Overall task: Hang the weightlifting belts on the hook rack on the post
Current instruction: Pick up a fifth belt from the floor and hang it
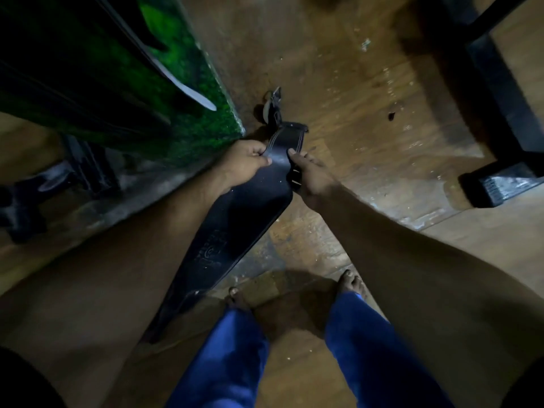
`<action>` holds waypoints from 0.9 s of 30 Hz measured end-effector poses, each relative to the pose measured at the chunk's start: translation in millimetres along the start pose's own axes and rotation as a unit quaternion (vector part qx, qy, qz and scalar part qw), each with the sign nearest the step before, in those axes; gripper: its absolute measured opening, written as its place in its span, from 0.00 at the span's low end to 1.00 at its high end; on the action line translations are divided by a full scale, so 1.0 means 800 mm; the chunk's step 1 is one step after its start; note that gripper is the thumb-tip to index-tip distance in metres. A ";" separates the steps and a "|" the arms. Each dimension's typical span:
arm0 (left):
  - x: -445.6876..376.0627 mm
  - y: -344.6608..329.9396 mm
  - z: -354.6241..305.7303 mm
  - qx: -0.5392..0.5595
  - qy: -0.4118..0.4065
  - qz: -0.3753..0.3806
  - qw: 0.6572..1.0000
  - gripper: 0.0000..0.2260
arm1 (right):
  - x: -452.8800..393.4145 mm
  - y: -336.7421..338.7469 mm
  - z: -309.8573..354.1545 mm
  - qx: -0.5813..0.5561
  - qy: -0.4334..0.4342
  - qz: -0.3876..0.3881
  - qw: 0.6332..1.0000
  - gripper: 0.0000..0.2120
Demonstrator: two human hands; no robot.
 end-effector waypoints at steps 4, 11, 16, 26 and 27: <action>0.084 0.038 -0.086 0.010 -0.014 -0.040 0.999 0.12 | 0.076 -0.070 0.069 0.005 0.024 0.023 0.999 0.11; 0.250 0.104 -0.231 0.025 -0.059 -0.097 0.993 0.21 | 0.224 -0.207 0.175 0.047 0.063 0.095 0.992 0.12; 0.374 0.138 -0.308 0.041 -0.104 -0.120 0.986 0.14 | 0.338 -0.302 0.246 0.101 0.064 0.154 0.981 0.25; 0.570 0.123 -0.453 0.076 -0.207 -0.148 0.964 0.10 | 0.531 -0.403 0.363 0.136 0.166 0.108 0.971 0.26; 0.587 0.115 -0.466 0.070 -0.208 -0.151 0.964 0.11 | 0.550 -0.405 0.371 0.137 0.177 0.111 0.968 0.27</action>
Point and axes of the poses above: each hand's wrist, its own x-axis away from the middle knuckle, its own y-axis out of the back of the hand, z = x × y, the point moved 5 cm from there along -x, towards the middle knuckle, and after that the axes turned 13 degrees about z, right-handed, at the moved point
